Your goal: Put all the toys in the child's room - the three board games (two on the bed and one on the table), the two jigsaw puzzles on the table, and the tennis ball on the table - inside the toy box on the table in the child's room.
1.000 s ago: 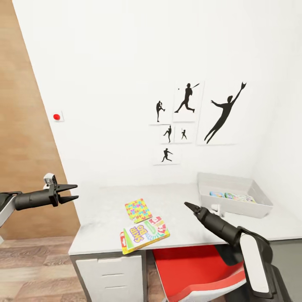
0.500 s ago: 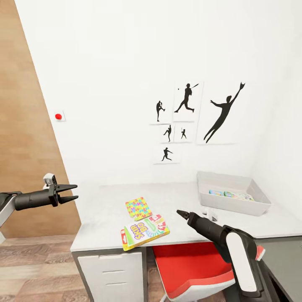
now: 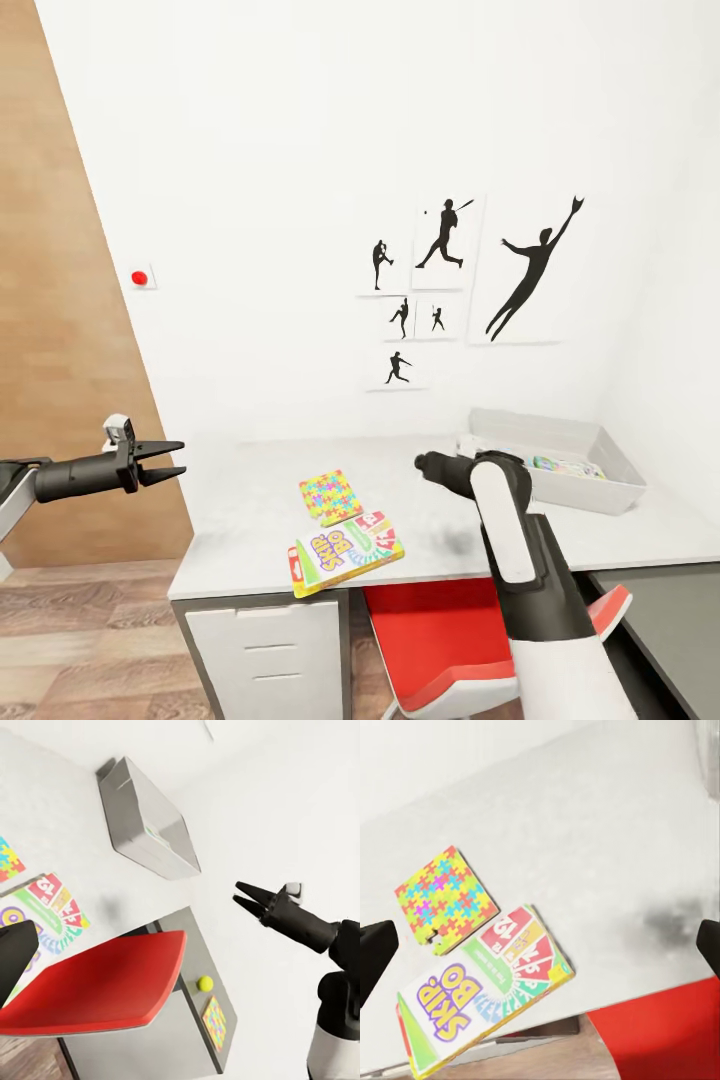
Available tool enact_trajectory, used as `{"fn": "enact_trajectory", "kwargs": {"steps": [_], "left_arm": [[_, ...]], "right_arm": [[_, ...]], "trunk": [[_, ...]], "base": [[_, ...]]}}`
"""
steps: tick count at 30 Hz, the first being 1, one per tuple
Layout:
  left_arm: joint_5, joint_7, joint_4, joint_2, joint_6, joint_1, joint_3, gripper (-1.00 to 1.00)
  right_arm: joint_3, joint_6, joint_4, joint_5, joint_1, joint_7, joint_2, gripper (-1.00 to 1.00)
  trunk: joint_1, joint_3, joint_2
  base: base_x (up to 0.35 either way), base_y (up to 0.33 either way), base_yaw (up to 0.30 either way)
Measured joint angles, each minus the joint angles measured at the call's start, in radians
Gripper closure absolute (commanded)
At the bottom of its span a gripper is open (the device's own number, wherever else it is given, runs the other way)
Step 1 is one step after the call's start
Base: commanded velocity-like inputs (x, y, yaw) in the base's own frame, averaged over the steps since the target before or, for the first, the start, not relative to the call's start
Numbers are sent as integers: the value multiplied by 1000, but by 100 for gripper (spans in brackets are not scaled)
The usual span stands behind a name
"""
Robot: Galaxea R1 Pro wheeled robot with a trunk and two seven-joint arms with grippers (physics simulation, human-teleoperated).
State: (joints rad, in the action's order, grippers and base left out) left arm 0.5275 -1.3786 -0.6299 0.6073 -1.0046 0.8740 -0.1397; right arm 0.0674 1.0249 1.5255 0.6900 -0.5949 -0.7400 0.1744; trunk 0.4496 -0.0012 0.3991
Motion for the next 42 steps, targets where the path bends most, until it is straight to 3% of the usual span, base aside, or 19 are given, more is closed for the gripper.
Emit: {"fn": "enact_trajectory", "kwargs": {"steps": [3, 8, 19, 42], "left_arm": [[0, 0, 0, 0, 0, 0, 0, -100], [0, 1, 2, 1, 0, 1, 2, -100], [0, 1, 4, 5, 2, 0, 3, -100], [0, 21, 5, 32, 2, 0, 2, -100]], "right_arm": [[8, 6, -68, 25, -82, -62, 0, -100], [10, 9, -145, 40, -135, -87, 0, -100], [3, 10, -165, 42, -149, -93, 0, -100], [-18, 19, -178, 42, -155, -93, -3, -100]], "trunk": [[0, 0, 0], [0, 0, 0], [0, -1, 0], [0, -35, -2]], "base": [[0, 28, 0], [0, 181, 0], [0, 151, 0], [-19, 44, 0]]}}
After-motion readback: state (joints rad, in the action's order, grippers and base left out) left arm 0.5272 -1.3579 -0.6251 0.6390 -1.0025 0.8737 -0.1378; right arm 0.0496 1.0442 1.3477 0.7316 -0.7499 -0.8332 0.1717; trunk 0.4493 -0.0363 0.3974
